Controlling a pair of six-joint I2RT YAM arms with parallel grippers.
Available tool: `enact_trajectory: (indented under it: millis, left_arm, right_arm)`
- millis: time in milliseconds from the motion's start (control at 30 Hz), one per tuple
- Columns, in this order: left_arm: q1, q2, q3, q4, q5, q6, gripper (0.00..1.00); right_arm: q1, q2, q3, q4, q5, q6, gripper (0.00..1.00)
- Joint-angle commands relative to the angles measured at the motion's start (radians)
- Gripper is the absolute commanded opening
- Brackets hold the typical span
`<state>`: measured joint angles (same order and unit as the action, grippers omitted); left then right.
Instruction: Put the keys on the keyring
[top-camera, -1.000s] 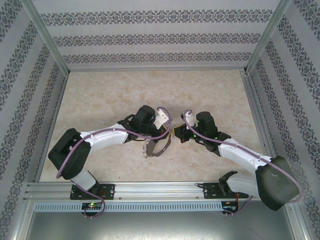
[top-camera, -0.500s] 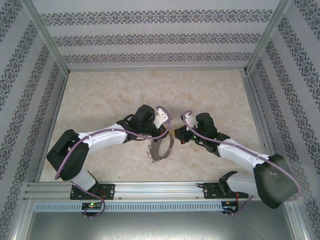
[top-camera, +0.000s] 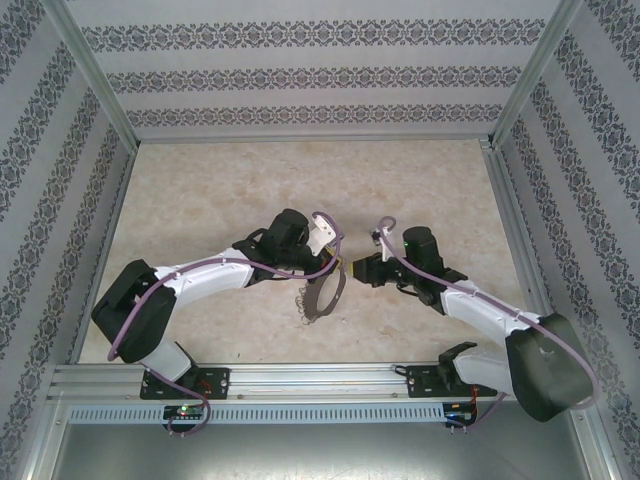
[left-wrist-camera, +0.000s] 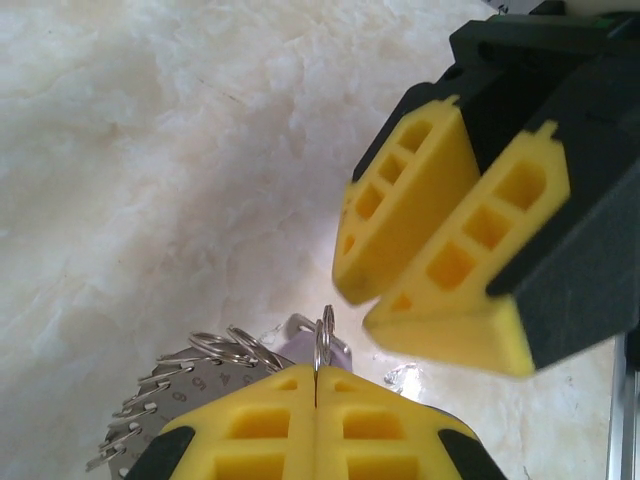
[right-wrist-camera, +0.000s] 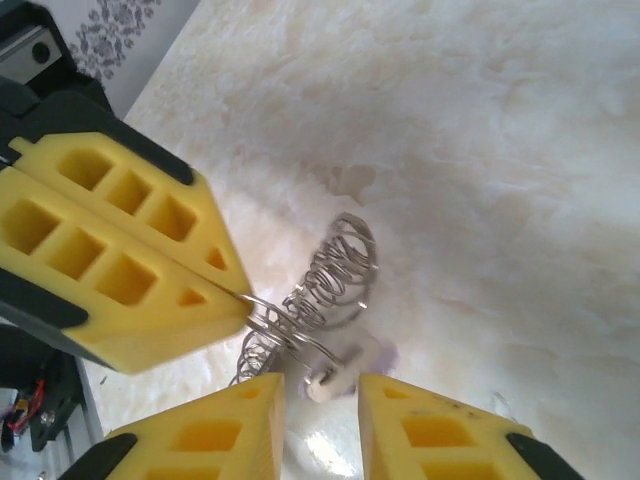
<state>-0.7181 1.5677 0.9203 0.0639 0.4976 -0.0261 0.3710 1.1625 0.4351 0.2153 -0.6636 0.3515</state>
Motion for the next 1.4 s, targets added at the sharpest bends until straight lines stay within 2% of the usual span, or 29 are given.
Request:
enact_trajectory:
  millis: [0, 167, 500, 1033, 1267, 1367]
  left_arm:
    - [0.003, -0.038, -0.001, 0.063, 0.020, 0.002, 0.00]
    - [0.003, -0.038, 0.007, 0.044, 0.040, 0.019, 0.00]
    - [0.015, -0.041, 0.028, 0.015, 0.096, 0.051, 0.00]
    - [0.043, -0.037, 0.039, 0.018, 0.162, 0.049, 0.00]
    - [0.046, -0.036, 0.038, 0.017, 0.162, 0.048, 0.00]
    - [0.047, -0.036, 0.038, 0.020, 0.164, 0.046, 0.00]
  right_arm:
    - [-0.056, -0.067, -0.018, 0.043, -0.082, 0.040, 0.27]
    - [-0.091, -0.063, -0.003, 0.095, -0.161, 0.046, 0.27]
    - [-0.085, 0.070, 0.006, 0.313, -0.271, 0.091, 0.27]
    - [-0.053, 0.206, 0.033, 0.415, -0.348, 0.114, 0.26]
    - [-0.046, 0.226, 0.041, 0.423, -0.355, 0.120, 0.14]
    - [-0.044, 0.228, 0.040, 0.423, -0.368, 0.122, 0.12]
